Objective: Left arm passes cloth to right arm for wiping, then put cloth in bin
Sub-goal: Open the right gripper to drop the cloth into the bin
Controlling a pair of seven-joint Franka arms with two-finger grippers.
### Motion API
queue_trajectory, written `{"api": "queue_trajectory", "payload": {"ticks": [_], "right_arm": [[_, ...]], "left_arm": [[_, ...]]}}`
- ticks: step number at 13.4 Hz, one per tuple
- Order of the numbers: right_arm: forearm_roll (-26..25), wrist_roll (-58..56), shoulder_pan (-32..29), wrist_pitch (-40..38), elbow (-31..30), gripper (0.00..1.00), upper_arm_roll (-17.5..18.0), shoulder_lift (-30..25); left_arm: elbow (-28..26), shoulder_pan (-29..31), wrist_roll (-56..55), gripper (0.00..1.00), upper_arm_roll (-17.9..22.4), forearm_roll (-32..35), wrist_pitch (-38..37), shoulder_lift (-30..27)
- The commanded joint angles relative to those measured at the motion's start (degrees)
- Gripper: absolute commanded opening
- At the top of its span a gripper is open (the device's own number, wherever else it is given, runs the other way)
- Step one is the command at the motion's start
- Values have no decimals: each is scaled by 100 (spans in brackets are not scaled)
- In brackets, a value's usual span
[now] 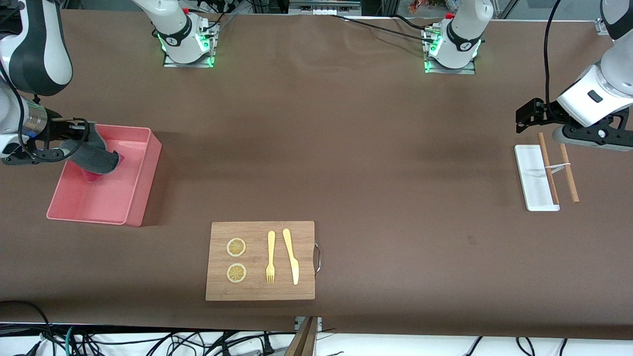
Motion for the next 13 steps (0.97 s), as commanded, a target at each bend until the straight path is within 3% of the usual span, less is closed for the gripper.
{"api": "queue_trajectory", "payload": {"ticks": [1, 5, 13], "right_arm": [[-42, -77, -28, 71, -30, 100, 34, -66], [72, -51, -64, -34, 347, 100, 60, -162], [415, 713, -63, -1607, 1657, 100, 772, -585]], "left_arm": [[140, -40, -85, 100, -8, 84, -121, 44], [140, -48, -85, 100, -17, 102, -121, 44], [140, -40, -85, 100, -8, 93, -121, 44]]}}
